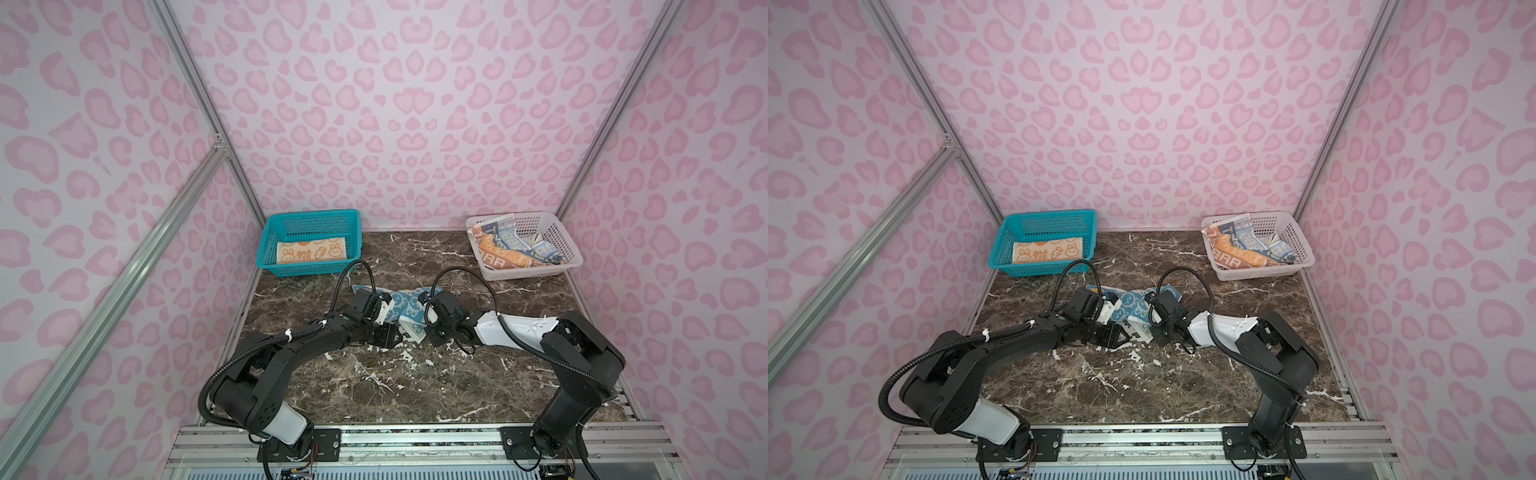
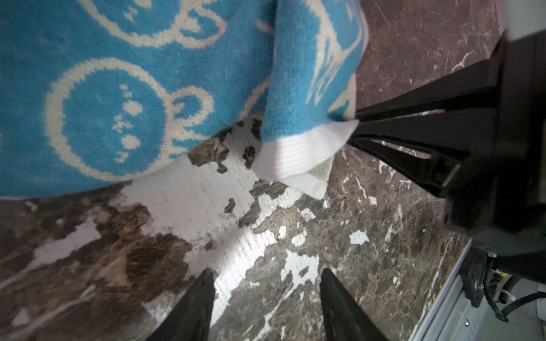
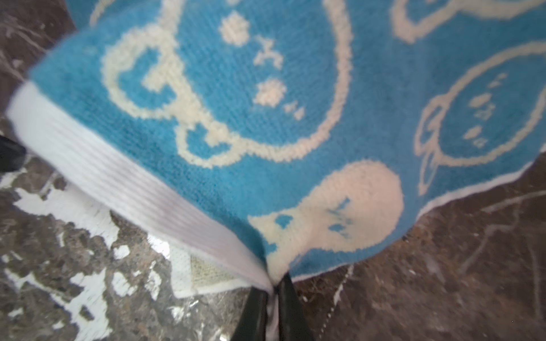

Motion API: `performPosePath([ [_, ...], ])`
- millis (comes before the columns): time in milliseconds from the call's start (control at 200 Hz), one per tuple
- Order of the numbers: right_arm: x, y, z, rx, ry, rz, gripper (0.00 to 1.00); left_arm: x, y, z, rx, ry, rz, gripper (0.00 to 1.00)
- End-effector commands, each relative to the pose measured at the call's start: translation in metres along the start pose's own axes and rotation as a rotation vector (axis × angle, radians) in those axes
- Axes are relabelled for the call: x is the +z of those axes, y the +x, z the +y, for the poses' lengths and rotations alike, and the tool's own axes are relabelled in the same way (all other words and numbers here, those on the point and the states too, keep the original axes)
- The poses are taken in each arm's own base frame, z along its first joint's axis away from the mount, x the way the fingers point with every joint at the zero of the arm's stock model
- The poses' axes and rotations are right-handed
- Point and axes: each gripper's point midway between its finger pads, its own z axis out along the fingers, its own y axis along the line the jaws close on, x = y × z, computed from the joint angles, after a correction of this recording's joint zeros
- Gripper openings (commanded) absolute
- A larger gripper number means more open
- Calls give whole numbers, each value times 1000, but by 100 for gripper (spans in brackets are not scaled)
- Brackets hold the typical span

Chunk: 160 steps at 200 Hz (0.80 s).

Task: Fold and stack the towels

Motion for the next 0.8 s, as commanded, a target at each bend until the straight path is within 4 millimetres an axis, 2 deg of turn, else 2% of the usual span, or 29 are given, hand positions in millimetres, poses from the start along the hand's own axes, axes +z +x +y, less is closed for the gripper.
performPosePath([
  [0, -7, -5, 5, 45, -55, 2, 11, 0, -11, -7, 7, 34, -32, 59],
  [220, -10, -6, 8, 49, -81, 17, 17, 0, -11, -8, 6, 48, -40, 59],
  [265, -9, -4, 8, 50, -82, 22, 13, 0, -10, -8, 5, 48, -39, 59],
  [340, -9, -6, 8, 59, -85, 23, 0, 0, -10, -8, 7, 50, -41, 59],
  [385, -11, -9, 8, 73, -91, 13, 0, 0, -11, -8, 6, 53, -44, 59],
  [505, -26, -32, 9, 132, -150, -58, 0, -1, -13, -11, 7, 63, -58, 59],
  [620, -46, -64, -2, 240, -188, -137, 0, -5, -20, -13, 1, 78, -105, 59],
  [795, -67, -106, -18, 396, -232, -225, 0, -17, -50, -28, -5, 154, -288, 64],
])
